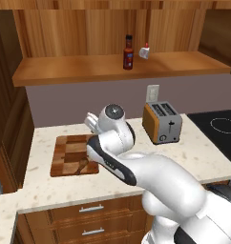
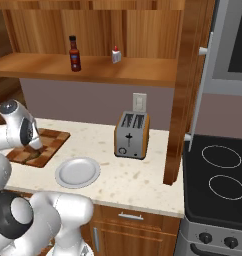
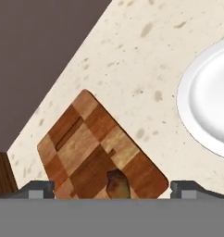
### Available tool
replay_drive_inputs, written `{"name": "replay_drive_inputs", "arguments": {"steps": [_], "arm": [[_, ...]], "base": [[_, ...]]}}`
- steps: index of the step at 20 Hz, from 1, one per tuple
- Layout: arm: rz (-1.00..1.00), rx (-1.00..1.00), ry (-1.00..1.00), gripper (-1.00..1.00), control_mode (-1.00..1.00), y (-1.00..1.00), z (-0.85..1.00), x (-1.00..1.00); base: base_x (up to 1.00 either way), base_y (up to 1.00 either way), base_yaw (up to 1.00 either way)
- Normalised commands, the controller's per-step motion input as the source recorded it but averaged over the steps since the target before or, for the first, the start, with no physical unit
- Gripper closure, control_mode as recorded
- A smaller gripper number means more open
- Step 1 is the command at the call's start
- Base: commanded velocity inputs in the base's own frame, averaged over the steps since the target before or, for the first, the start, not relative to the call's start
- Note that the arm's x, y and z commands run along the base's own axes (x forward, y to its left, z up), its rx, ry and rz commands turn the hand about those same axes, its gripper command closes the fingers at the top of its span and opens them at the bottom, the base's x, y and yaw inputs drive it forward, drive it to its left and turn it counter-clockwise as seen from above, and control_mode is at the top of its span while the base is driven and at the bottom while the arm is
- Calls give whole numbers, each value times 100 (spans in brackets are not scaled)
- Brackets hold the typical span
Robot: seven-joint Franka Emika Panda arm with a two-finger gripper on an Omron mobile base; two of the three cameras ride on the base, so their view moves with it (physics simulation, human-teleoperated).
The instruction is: Pick the chicken drumstick from the plate and place it on the cutting board. Then pick the condiment bottle from the cabinet and place it next to the cutting board.
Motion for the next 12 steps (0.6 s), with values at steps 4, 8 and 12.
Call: {"name": "replay_drive_inputs", "arguments": {"steps": [4,8,12], "arm": [[-4,23,0,-100,-100,-33,31,-34],[-6,27,0,-100,-100,-36,22,-30],[-10,30,1,-100,-100,-43,16,-21]], "base": [[0,0,0],[0,0,0],[0,0,0]]}}
